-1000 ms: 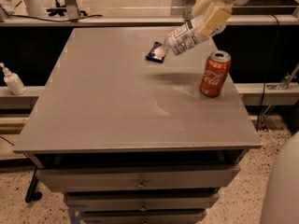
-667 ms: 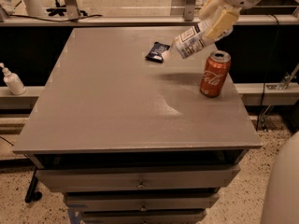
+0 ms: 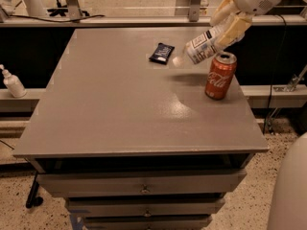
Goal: Move blue plastic bottle near coke can
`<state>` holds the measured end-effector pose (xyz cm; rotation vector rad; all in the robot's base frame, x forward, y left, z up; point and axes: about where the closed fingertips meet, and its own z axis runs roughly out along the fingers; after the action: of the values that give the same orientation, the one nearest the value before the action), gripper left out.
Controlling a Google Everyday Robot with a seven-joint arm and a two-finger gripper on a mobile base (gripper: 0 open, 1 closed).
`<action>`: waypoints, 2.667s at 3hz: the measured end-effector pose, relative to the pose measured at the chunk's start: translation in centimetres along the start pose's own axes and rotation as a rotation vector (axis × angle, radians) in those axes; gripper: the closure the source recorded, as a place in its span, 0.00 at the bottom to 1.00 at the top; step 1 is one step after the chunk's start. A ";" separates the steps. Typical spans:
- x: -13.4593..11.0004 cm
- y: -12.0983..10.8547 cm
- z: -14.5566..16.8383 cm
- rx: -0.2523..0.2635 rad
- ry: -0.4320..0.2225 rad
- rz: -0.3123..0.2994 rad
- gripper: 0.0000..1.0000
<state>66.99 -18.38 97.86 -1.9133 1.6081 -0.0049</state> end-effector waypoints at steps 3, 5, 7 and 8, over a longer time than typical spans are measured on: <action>2.4 -0.4 -0.2 -0.011 -0.034 -0.015 1.00; 2.9 -1.3 -1.1 0.006 0.122 -0.122 1.00; 2.2 -1.6 -0.3 0.028 0.079 -0.122 1.00; 2.7 -1.0 0.5 0.047 -0.012 -0.066 1.00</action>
Offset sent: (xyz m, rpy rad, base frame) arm 0.0132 -0.0363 0.0023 0.0353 0.0404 0.0374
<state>68.78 -20.52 96.93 -1.9256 1.5236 -0.0577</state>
